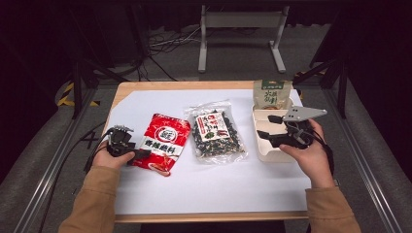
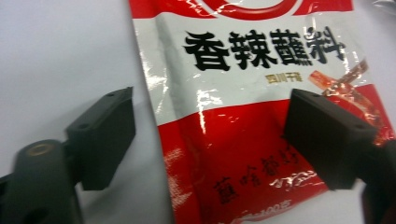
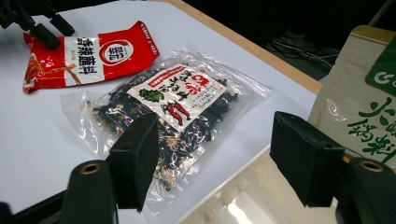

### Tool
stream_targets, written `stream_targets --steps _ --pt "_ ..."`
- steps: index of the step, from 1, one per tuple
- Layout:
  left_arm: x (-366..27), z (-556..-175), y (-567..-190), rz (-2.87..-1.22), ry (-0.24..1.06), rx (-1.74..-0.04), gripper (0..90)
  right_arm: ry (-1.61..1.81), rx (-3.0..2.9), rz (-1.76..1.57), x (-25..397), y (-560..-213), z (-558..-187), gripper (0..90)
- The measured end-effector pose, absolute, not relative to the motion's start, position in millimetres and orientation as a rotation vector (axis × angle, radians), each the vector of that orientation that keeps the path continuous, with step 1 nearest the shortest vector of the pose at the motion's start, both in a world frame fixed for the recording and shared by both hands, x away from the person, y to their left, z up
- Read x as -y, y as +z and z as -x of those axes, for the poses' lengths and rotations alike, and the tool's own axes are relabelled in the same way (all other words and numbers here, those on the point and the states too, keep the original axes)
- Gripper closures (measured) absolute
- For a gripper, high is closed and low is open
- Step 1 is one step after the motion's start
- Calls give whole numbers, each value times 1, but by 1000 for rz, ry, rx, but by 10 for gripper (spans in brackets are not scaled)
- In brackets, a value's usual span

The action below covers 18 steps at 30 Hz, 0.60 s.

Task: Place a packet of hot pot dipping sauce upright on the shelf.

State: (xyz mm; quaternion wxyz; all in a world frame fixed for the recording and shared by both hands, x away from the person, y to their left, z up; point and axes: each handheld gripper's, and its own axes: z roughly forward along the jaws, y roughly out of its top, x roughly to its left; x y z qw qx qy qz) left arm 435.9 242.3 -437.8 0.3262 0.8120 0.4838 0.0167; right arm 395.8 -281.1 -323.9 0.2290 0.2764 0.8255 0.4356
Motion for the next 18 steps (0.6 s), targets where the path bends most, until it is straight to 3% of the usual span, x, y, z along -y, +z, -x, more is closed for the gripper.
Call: stream_targets --steps 10,15,18 --pt "-233 -428 -437 -2121 78 -1245 426 1199 -2290 -753 276 -326 -395 328" --pt "-229 -424 -431 -2137 149 -1230 629 1194 -2296 -750 276 -327 -395 328" --pt "-229 -424 -431 -2136 151 -1228 671 1197 -2296 -746 276 -327 -395 363"
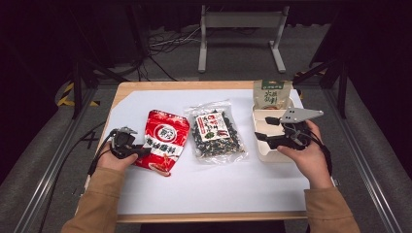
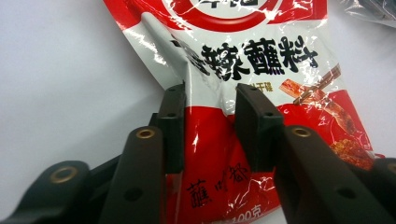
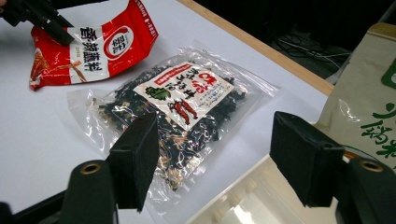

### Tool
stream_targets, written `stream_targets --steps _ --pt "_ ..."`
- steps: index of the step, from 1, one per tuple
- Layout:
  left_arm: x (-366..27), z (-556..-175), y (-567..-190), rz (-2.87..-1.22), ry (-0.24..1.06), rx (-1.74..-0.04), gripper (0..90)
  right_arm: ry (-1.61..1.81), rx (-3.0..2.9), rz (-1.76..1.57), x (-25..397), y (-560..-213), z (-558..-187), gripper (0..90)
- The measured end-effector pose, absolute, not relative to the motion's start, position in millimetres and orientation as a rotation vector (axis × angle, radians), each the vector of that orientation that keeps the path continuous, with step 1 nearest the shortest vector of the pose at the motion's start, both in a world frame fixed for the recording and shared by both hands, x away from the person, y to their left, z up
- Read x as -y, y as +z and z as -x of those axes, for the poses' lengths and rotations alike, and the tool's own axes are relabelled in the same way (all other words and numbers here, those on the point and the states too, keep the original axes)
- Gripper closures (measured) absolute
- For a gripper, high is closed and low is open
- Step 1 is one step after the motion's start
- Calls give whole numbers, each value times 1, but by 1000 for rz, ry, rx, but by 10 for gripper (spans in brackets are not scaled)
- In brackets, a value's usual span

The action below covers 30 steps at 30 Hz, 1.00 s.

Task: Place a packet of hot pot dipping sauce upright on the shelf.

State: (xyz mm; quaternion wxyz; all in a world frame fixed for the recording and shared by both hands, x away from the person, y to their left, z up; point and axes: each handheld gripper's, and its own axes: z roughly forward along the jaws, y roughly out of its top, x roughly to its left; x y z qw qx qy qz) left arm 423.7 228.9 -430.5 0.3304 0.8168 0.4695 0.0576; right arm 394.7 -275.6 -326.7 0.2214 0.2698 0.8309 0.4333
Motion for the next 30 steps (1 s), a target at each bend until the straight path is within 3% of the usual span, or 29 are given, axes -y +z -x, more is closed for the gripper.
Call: stream_targets --steps 7,30 --pt "-229 -421 -424 -2131 130 -1232 759 1244 -2281 -729 277 -327 -392 469" --pt "-205 -392 -372 -2030 236 -981 787 1391 -2331 -788 255 -327 -386 439"
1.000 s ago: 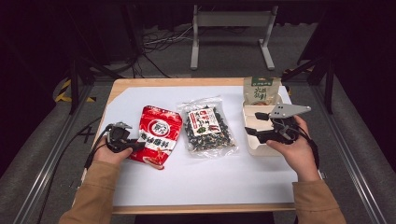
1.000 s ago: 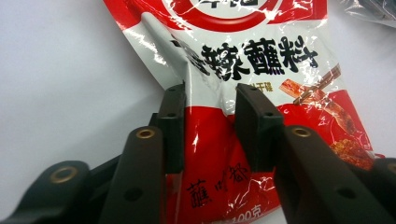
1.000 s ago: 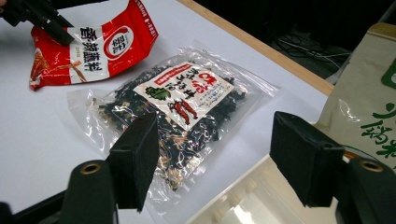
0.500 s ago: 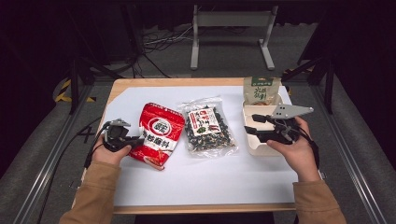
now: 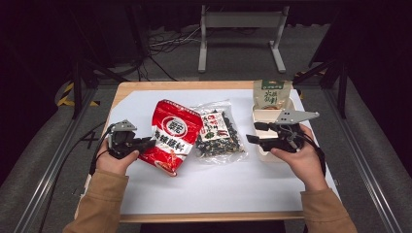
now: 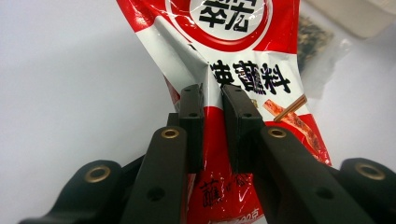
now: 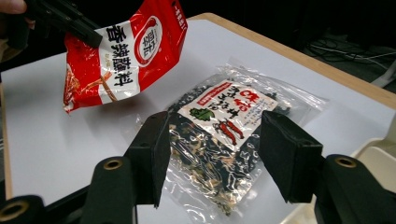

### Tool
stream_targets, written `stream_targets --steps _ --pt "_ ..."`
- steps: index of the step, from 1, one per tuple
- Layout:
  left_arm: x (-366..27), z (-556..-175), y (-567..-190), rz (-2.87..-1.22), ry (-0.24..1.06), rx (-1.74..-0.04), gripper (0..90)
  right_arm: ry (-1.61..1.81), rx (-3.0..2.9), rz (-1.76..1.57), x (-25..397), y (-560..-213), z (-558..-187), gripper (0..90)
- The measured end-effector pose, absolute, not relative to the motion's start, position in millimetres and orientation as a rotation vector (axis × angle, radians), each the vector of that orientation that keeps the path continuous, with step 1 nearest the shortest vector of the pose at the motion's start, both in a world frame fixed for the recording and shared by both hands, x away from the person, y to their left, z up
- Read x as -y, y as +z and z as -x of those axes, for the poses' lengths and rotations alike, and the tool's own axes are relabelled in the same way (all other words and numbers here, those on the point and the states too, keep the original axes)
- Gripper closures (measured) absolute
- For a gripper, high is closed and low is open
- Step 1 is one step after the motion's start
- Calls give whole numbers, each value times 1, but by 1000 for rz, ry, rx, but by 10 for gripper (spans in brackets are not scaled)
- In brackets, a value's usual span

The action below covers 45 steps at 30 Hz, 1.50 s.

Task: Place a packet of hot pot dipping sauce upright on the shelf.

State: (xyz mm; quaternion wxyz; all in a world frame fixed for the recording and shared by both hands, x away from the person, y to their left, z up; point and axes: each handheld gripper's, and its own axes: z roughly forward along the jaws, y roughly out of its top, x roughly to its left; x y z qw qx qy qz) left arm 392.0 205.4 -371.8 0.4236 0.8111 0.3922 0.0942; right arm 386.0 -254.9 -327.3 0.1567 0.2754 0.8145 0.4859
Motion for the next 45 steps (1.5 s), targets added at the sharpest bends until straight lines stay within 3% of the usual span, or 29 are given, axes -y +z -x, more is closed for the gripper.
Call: stream_targets --steps 11,34,39,45 --pt "-177 -375 -356 -1992 163 -837 789 1489 -2326 -821 233 -341 -383 419" --pt "-147 -357 -346 -1988 155 -691 790 1638 -2398 -792 196 -359 -377 409" --pt "-142 -355 -345 -1995 165 -662 791 1711 -2401 -791 194 -360 -376 491" --pt "-136 -354 -349 -2029 154 -638 790 1725 -2393 -713 196 -358 -375 735"
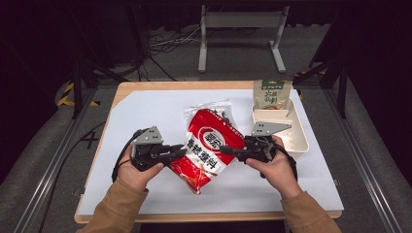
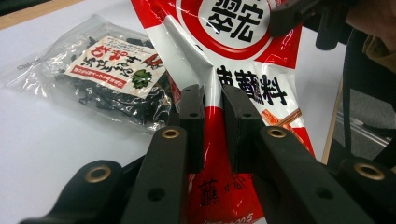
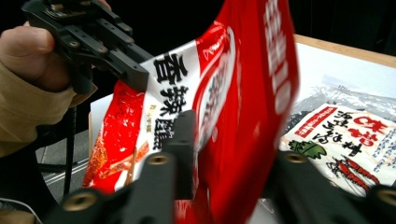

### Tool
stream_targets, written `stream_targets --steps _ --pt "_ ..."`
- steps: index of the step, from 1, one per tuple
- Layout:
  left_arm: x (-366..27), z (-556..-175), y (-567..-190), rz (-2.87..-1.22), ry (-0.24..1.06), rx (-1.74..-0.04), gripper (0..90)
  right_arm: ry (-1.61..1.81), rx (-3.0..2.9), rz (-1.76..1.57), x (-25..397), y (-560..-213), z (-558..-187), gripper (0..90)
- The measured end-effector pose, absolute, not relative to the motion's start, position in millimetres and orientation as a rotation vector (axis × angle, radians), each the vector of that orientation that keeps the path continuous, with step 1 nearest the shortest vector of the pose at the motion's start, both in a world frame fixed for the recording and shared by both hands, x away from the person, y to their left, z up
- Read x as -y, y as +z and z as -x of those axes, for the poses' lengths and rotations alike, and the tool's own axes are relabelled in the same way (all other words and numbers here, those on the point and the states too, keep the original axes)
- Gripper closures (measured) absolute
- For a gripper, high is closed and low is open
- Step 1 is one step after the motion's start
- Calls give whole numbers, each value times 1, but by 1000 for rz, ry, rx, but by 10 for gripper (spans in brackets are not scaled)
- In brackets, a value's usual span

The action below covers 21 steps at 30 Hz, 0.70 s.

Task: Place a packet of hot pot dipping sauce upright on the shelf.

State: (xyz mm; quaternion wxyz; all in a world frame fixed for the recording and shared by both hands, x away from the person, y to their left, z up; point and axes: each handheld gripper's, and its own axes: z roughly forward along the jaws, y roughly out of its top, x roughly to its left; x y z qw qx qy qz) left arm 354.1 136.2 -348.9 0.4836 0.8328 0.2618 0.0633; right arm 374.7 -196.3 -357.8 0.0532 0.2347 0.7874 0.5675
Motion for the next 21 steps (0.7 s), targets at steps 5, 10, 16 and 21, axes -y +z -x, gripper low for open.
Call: stream_targets --steps 5,10,16,21 --pt "-134 -354 -351 -2023 154 -622 791 1738 -2394 -695 199 -354 -373 839" --pt "-131 -354 -353 -2037 164 -604 789 1742 -2373 -696 200 -349 -372 887" --pt "-129 -354 -357 -2044 162 -597 786 1738 -2364 -676 200 -341 -369 890" --pt "-128 -353 -358 -2043 163 -594 786 1723 -2364 -623 199 -331 -365 892"
